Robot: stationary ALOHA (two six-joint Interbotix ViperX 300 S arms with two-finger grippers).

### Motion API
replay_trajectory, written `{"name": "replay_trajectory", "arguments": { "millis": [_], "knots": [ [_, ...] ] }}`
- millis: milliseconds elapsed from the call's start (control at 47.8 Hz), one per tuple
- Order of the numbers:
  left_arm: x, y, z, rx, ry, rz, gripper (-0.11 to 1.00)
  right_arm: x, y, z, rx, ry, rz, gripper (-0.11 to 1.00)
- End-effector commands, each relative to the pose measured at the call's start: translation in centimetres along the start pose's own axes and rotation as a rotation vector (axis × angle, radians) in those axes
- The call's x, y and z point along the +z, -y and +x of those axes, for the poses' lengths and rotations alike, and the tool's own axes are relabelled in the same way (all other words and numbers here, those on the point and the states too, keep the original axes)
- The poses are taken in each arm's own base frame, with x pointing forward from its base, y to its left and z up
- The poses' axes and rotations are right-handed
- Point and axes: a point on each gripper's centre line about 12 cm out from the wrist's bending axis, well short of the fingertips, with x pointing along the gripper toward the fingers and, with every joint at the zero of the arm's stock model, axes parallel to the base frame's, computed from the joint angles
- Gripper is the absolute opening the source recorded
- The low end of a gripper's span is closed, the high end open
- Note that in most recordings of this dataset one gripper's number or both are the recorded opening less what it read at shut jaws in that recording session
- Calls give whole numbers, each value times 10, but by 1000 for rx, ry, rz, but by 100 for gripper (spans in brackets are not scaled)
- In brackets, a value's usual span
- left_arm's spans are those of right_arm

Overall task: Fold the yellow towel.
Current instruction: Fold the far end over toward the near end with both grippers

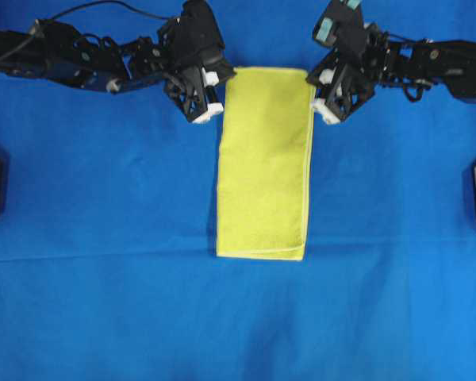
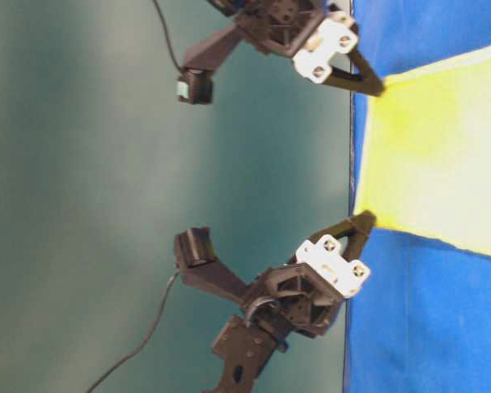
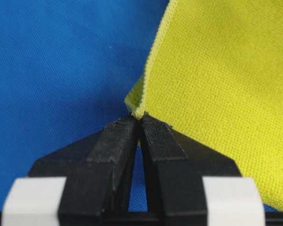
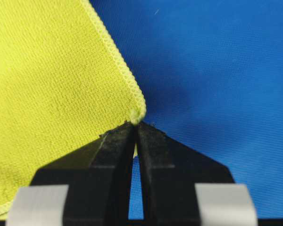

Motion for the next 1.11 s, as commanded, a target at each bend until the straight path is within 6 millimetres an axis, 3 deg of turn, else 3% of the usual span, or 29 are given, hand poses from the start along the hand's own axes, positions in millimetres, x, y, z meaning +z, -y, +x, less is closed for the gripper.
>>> {"name": "replay_trajectory", "arguments": {
  "millis": [0, 272, 439, 627, 878, 1087],
  "knots": [
    [23, -7, -9, 15, 57, 2, 3, 17, 3, -12, -6, 56, -3, 3],
    [28, -9, -14, 17, 61, 4, 3, 21, 4, -16, -8, 68, 7, 3],
    [43, 6, -33, -17, 65, 21, 3, 25, -8, -30, 3, 72, -8, 3],
    [49, 41, -56, -96, 64, 59, 3, 24, -34, -49, 37, 56, -47, 3],
    [36, 102, -81, -240, 39, 104, 3, 8, -79, -65, 101, -14, -75, 3],
    [21, 141, -93, -333, -22, 121, 3, -11, -118, -71, 165, -69, -90, 3]
  ]
}}
